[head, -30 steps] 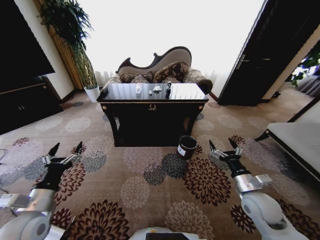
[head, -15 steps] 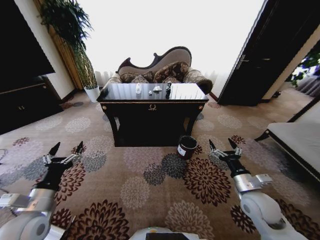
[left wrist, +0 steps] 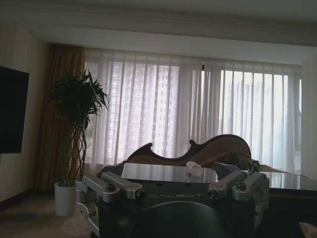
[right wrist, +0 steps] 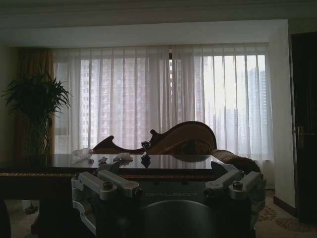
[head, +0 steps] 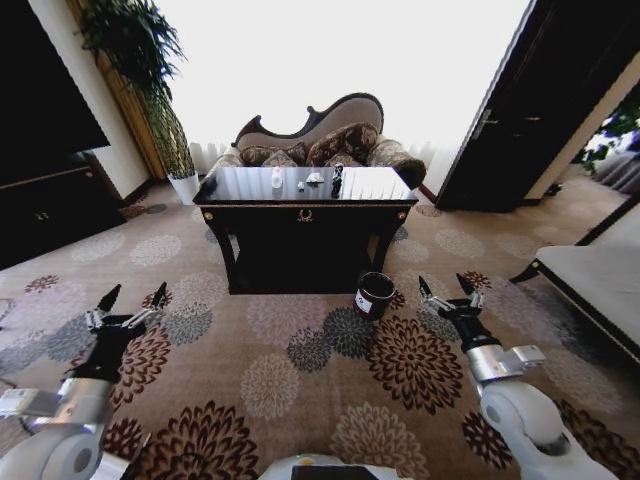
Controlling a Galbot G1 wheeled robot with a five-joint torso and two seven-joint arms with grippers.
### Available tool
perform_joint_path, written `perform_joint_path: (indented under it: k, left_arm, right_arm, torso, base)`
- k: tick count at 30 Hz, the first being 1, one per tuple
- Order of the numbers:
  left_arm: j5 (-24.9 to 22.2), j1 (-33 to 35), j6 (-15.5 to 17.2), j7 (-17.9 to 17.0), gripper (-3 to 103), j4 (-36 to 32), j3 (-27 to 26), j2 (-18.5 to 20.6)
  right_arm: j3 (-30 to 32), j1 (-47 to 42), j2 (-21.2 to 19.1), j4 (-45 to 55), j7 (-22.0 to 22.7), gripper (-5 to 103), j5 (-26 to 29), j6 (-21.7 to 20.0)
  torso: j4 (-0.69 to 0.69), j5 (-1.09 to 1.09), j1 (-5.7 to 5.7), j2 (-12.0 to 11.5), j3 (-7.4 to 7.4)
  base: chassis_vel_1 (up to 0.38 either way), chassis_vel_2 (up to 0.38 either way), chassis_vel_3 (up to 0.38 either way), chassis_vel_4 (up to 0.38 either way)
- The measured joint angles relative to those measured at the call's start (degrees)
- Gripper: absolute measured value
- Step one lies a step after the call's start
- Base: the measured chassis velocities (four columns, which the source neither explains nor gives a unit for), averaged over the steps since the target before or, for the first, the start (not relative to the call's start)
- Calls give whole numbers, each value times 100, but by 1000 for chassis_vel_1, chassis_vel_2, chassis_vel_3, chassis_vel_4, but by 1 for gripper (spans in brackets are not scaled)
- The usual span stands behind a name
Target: Move to the front of the table and place the trash on the table into the trash bin.
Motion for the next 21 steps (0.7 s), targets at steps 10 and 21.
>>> perform_joint_path:
  k: [10, 21]
  left_arm:
    - [19, -38, -12, 37, 100, 12, 15, -5]
    - [33, -81, -24, 56, 100, 61, 50, -1]
  right_arm:
    - [11, 49, -2, -51, 0, 100, -14, -15]
    - [11, 81, 1, -51, 0, 100, -34, -67]
  torso:
    - [0, 0, 0, 0, 0]
    - [0, 0, 0, 0, 0]
  base:
    - [-48, 51, 36, -53]
    - [-46, 56, 56, -50]
